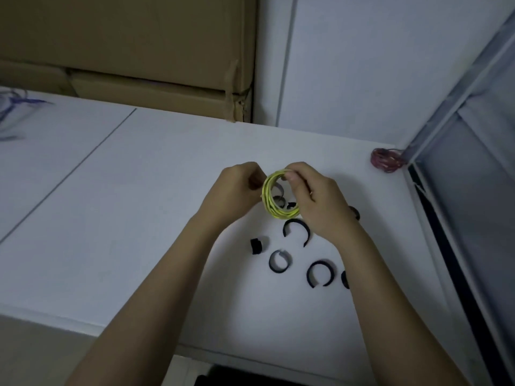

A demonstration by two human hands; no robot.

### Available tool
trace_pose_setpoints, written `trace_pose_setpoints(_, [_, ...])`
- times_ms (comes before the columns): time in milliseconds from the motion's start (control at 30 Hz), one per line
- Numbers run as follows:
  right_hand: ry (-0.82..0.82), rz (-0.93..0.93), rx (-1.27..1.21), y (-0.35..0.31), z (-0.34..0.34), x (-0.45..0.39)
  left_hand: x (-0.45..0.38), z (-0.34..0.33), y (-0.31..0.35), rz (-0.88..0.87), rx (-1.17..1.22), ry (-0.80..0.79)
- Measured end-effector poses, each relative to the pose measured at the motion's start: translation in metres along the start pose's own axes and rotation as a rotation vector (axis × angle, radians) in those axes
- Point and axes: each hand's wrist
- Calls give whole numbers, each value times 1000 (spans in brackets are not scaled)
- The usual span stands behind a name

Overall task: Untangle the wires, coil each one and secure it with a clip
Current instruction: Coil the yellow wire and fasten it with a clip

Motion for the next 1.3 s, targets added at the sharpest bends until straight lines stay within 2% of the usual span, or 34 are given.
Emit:
trace_pose_setpoints(133, [18, 62, 56, 12, -1, -5, -9, -6, 0, 33, 28, 18])
trace_pose_setpoints(300, [68, 24, 141, 29, -2, -9, -23, -7, -6, 91, 202, -100])
trace_pose_setpoints(433, [74, 4, 141, 36, -4, -8, -26, -8, -8, 126, 494, -222])
trace_pose_setpoints(500, [86, 3, 135, 38, -4, -8, -26, -11, -8, 156, 670, -226])
trace_pose_setpoints(567, [82, -12, 109, 38, -6, -8, -26, -15, -7, 180, 739, -190])
trace_pose_setpoints(767, [107, -67, 8, 32, -7, -3, -20, -24, -3, 236, 829, -62])
trace_pose_setpoints(1067, [259, -130, -98, 24, -9, 3, -11, -24, 0, 240, 1003, -205])
trace_pose_setpoints(1300, [192, -101, -57, 20, -12, 12, -3, -32, 1, 188, 865, -32])
Point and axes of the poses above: each hand's wrist, its own x-axis away from the middle knuckle, its own z-axis out of the back of the hand, y = z × x, and after that the axes turned 13 degrees about x, right-handed
